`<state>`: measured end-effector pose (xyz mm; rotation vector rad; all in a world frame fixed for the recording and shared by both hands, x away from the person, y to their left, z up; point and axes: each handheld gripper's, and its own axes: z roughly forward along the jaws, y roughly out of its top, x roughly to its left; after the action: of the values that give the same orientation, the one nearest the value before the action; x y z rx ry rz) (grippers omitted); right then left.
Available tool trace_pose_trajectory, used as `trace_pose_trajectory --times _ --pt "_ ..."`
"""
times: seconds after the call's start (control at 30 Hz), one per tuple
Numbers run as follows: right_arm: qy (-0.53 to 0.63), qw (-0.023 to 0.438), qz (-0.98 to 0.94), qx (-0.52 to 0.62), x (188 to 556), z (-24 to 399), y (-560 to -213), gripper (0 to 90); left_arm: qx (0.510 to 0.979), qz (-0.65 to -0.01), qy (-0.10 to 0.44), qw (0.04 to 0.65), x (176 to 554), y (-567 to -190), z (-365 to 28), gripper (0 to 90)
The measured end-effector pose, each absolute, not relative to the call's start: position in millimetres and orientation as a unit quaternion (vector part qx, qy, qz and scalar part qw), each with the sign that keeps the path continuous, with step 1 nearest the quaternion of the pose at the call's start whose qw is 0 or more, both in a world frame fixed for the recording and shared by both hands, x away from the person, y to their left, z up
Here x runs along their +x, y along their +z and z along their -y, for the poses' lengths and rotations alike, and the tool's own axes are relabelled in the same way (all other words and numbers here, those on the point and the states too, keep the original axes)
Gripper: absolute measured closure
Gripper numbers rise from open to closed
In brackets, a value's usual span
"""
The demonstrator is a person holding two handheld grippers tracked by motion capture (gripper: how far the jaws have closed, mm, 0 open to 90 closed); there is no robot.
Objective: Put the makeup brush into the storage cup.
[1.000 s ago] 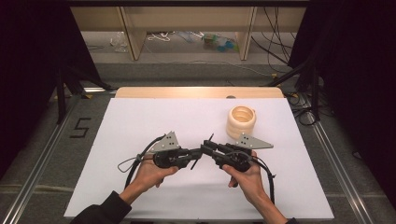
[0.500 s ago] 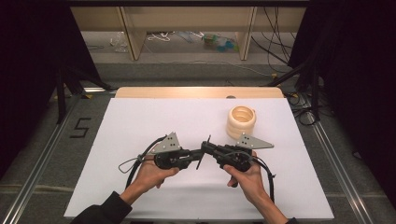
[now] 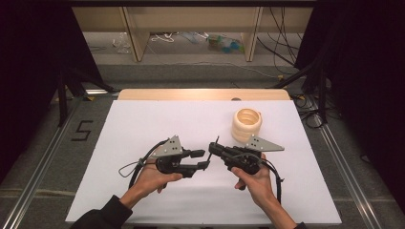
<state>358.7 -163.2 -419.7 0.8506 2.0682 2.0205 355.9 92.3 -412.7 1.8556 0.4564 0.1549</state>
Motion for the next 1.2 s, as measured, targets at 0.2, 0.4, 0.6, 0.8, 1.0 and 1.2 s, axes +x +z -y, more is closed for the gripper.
trace_pose_trajectory --times 0.2,0.4,0.6,0.8,1.0,1.2 --pt "0.664 0.075 -0.690 0.279 358.5 165.4 -417.6 85.3 0.795 -0.192 0.079 0.570 348.9 -411.8 -98.4 41.7" --pt "0.658 0.084 -0.696 0.275 359.4 169.0 -415.3 85.3 0.796 -0.200 0.106 0.561 342.1 -416.5 -110.6 35.1" --pt "0.653 0.096 -0.702 0.269 360.1 171.3 -414.0 85.3 0.796 -0.208 0.129 0.553 338.2 -424.8 -123.2 32.7" --pt "0.651 0.101 -0.700 0.275 359.3 174.4 -412.7 85.3 0.796 -0.214 0.155 0.544 338.3 -429.8 -138.4 31.3" --pt "0.648 0.107 -0.702 0.274 359.9 178.2 -411.1 85.3 0.788 -0.225 0.175 0.545 336.7 -432.6 -153.9 30.9" --pt "0.649 0.116 -0.702 0.270 360.4 180.9 -409.2 85.3 0.779 -0.245 0.184 0.548 333.7 -438.4 -167.9 30.2"
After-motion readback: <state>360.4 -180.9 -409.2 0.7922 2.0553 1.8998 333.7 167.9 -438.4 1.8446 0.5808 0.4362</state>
